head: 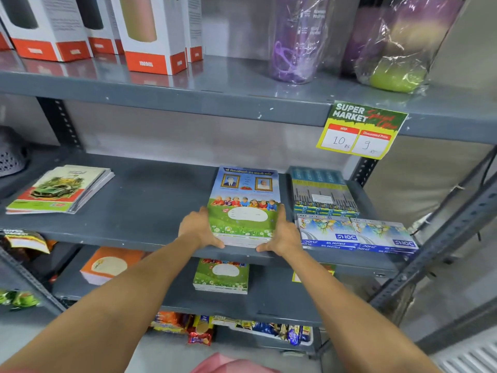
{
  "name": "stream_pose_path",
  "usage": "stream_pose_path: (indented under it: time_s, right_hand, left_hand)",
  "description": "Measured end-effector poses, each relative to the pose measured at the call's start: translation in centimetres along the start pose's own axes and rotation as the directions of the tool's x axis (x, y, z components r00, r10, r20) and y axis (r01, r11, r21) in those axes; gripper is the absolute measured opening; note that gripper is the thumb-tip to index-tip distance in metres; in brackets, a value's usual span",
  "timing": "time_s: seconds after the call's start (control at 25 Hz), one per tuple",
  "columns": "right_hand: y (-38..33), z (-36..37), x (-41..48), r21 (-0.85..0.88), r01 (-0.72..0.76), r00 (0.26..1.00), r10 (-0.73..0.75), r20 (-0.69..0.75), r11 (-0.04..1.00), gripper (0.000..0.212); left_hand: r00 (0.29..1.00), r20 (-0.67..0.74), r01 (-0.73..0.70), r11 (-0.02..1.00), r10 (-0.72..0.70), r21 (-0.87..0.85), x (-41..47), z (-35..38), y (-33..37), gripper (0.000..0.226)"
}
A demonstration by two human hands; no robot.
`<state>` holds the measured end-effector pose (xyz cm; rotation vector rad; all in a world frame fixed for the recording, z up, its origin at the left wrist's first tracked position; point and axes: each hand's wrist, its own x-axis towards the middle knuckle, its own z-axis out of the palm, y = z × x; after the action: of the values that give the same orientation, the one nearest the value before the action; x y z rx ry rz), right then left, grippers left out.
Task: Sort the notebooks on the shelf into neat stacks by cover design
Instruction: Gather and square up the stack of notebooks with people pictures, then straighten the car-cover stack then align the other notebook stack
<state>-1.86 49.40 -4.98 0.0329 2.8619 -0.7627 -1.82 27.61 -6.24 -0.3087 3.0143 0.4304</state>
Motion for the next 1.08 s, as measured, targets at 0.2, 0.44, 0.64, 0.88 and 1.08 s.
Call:
stream_pose_path:
  time_s: [0.2,0.44,0.64,0.88,1.08]
  right_hand:
    - [0.6,-0.1,0.2,0.071,-0.011,0.999,0.007,0.047,0.997,0.140]
    - [0.5,0.5,-1.2,0.664,-0.303,0.953,0.205,0.223,0.684,0.120]
    - [-0.8,-0.1,-1.7,0.528,-0.252,0.966,0.239,0.095,0.811,0.084]
    - [-6.4,4.2,-3.8,0.101,0.047,0.931,-0.007,-0.365,0.994,0.072]
    - [-14.5,8.9,-5.2,0.133,0.190,0.960,-0.155,-0.233,0.973,0.067]
  left_hand:
    - [0.999,0.044,-0.021,0.995,0.026,-0.101,0.6,-0.2,-1.0,0.096]
    - [0.923,0.383,0.286,0.621,0.026,-0.730,0.2,-1.0,-1.0,0.116]
    - [0.892,0.435,0.328,0.487,0.122,-0.809,-1.4,-2.6,-1.6,0.087]
    - [0.960,0.260,0.269,0.597,-0.104,-0.756,-3.8,-4.5,-12.1,0.075]
    - [0.975,0.038,0.196,0.768,-0.219,-0.610,-6.0,-7.8,-22.2,0.043]
